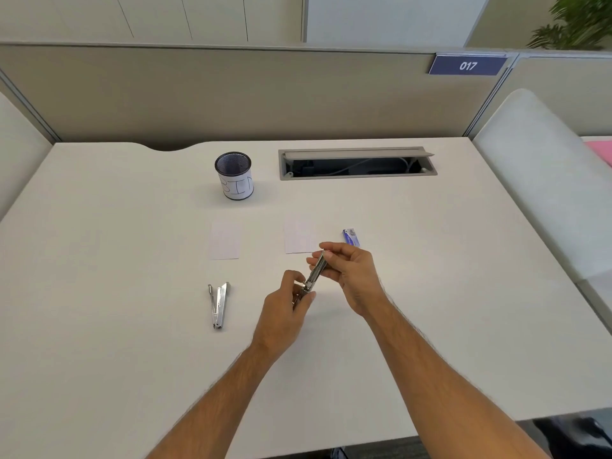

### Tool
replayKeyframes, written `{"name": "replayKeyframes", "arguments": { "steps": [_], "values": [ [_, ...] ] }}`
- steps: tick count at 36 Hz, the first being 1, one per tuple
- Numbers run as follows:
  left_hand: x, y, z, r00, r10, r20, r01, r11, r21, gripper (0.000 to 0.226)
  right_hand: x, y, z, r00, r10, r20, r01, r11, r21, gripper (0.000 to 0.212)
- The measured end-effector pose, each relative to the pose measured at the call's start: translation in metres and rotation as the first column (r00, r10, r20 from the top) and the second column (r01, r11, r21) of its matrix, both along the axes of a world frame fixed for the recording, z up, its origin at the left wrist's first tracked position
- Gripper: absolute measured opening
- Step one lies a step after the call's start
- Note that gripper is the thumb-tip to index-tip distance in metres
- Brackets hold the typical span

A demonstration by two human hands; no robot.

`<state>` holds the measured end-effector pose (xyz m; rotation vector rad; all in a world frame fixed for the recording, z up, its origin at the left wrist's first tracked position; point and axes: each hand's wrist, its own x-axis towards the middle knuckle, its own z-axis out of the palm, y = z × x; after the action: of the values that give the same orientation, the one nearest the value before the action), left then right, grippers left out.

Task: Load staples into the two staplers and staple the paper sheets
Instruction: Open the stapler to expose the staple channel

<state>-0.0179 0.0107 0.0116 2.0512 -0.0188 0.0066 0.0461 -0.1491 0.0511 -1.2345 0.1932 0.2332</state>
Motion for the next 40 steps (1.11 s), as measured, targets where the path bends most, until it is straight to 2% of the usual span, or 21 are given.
{"name": "replayKeyframes", "arguments": {
  "steps": [4,8,10,12,14,16,18,21,31,40],
  "values": [
    [0.000,0.000,0.000,0.999,-0.005,0.054,0.004,1.000,0.020,0.020,0.000,0.001,-0.002,1.000,-0.010,-0.007,0.010,0.999,-0.054,0.020],
    [0.001,0.003,-0.003,0.999,0.003,0.046,-0.005,0.999,0.044,0.016,-0.003,0.004,0.001,1.000,-0.004,0.016,0.008,0.973,-0.233,0.026],
    [0.001,0.005,-0.005,0.999,0.005,0.033,-0.007,0.998,0.058,0.015,-0.007,0.007,0.001,0.996,-0.007,0.088,0.046,0.895,-0.444,0.027],
    [0.002,0.007,-0.006,1.000,0.010,0.020,-0.011,0.998,0.066,0.016,-0.012,0.011,0.000,0.972,0.030,0.234,0.131,0.760,-0.637,0.026],
    [0.003,0.008,-0.006,1.000,0.012,0.011,-0.012,0.997,0.073,0.018,-0.017,0.014,-0.002,0.933,0.109,0.342,0.189,0.660,-0.727,0.017],
    [0.003,0.009,-0.007,1.000,0.010,0.006,-0.010,0.997,0.075,0.020,-0.023,0.017,-0.003,0.917,0.204,0.344,0.157,0.606,-0.779,0.011],
    [0.003,0.010,-0.007,1.000,0.009,0.003,-0.009,0.998,0.069,0.021,-0.029,0.020,-0.004,0.918,0.293,0.268,0.069,0.546,-0.835,0.012],
    [0.004,0.010,-0.006,1.000,0.011,0.001,-0.011,0.998,0.068,0.021,-0.035,0.024,-0.007,0.911,0.366,0.190,-0.002,0.466,-0.885,0.018],
    [0.007,0.013,-0.005,1.000,-0.002,0.003,0.002,0.998,0.059,0.026,-0.039,0.032,-0.002,0.900,0.413,0.139,-0.006,0.330,-0.944,0.025],
    [0.012,0.010,0.002,1.000,-0.020,-0.006,0.020,0.998,0.053,0.023,-0.040,0.036,-0.001,0.927,0.335,0.169,0.067,0.294,-0.953,0.025]
  ]
}}
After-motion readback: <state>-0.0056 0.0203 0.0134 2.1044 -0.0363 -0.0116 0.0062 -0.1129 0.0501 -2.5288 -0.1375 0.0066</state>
